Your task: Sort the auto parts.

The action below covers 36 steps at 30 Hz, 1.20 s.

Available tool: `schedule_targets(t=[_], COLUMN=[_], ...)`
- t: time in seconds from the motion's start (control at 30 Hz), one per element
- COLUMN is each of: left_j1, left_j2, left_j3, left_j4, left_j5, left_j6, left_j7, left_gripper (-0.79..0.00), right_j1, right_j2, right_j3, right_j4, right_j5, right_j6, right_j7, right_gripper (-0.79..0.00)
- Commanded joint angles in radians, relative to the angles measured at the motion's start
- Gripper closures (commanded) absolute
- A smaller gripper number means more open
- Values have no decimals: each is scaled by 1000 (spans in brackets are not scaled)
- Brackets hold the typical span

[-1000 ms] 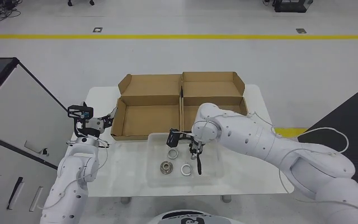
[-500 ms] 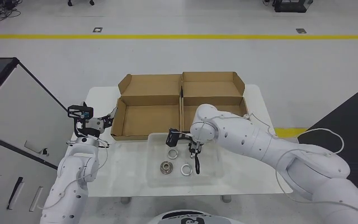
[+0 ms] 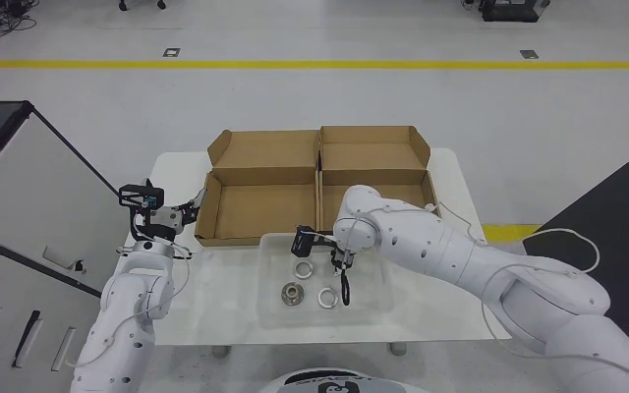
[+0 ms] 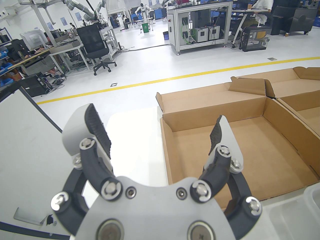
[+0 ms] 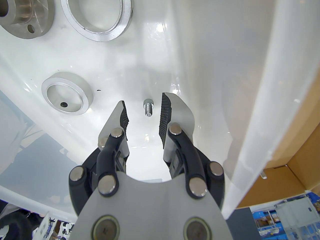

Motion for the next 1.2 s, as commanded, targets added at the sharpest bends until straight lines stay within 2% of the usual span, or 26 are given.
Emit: schedule_targets(t=[0.0,0.53,0.93,1.17], left_j1=[0,0,0,0], left_j2=[0,0,0,0], left_j3=[0,0,0,0], left_j4=[0,0,0,0], left_j5=[0,0,0,0], left_j6=[0,0,0,0], left_j7=[0,0,0,0], left_gripper=[-785,-785,-785,-785], right_j1=[-2,-18,-31,-34], right_j2=[-1,-10,-15,-20], right_j3=[2,26,41,49], right_j4=[2,9,16,21], right_j5=[-4,-17,-19,-20], right_j6=[-1,-14,-22,-24], right_j7=[-1,16,39,44], right_gripper=[-317,-249,-142,-145])
